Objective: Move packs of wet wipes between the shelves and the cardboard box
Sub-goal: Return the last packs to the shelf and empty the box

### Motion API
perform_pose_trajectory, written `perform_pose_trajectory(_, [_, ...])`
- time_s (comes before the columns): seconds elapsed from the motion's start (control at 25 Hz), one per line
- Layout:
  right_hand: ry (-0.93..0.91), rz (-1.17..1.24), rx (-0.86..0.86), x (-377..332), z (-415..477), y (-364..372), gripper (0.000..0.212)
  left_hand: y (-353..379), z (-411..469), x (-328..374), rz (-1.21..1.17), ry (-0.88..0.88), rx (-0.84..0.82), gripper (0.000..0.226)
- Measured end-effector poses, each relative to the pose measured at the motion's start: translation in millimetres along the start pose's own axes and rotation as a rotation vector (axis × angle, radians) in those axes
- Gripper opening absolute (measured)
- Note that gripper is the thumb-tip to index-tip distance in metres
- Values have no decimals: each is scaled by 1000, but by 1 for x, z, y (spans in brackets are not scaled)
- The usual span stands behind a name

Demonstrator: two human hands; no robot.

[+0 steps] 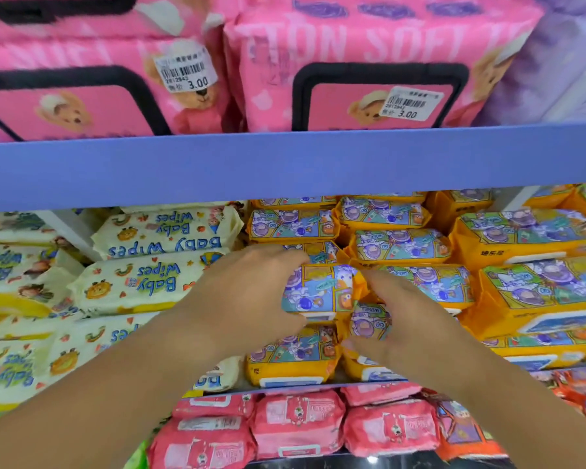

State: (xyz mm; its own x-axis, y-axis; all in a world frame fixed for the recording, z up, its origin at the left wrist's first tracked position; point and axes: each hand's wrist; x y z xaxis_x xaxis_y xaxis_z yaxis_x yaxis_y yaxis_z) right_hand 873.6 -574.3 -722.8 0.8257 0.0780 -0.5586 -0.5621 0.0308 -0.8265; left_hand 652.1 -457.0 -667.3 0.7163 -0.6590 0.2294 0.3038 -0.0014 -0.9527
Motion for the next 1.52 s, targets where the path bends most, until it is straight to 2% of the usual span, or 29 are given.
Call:
perform_pose_trajectory(0.12, [-46, -231, 185, 17, -1, 11, 80, 25, 2, -4, 23, 7, -64, 61])
perform_pose_trajectory(0.2, [-69, -305, 224, 30, -8, 16, 75, 45, 2, -6, 77, 35, -128, 55])
perform_pose_trajectory(0.28, [-66, -308, 246, 33, -9, 22, 71, 64, -3, -13, 93, 55, -147, 59])
perform_pose_trajectory(0.44, [-114, -381, 381, 44, -18, 31, 57, 93, -12, -25, 191, 201, 90, 68])
perform_pose_trajectory(0.56, [-103, -376, 379, 51, -20, 35, 58, 102, -8, -27, 259, 265, 149, 76])
perform_pose_trajectory(0.68, [-115, -340, 376, 50, -21, 33, 57, 97, -8, -20, 265, 249, 58, 80])
perform_pose_trajectory(0.84, [-100, -322, 351, 50, -20, 32, 63, 88, -15, -23, 413, 362, -15, 99])
perform_pose_trajectory(0.96, [-105, -324, 362, 49, -19, 33, 63, 90, -14, -19, 393, 287, 71, 98])
perform_pose_trajectory(1.12, [-39, -308, 368, 41, -19, 34, 62, 86, -14, -5, 349, 205, -8, 89])
perform_pose_trajectory(1.28, [76, -305, 323, 26, -18, 27, 54, 66, -16, -5, 251, 134, -14, 78])
perform_pose_trajectory(1.36, [155, -227, 334, 19, -19, 24, 48, 58, -22, -1, 186, 63, -77, 75])
perform_pose_trajectory(1.52, [360, 9, 390, 0, -23, 15, 44, 35, -40, 17, -101, -142, -48, 73])
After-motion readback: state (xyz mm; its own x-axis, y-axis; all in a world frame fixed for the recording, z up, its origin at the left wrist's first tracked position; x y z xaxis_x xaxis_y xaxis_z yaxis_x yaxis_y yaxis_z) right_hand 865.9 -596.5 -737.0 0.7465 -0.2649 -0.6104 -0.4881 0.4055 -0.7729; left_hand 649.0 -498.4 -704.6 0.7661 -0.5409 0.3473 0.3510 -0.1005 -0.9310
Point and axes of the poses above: each hand's wrist, its own z-axis towards the middle knuckle, its own y-axis out of the palm, x = y × z, and after that the axes turned 14 degrees about x, right-handed
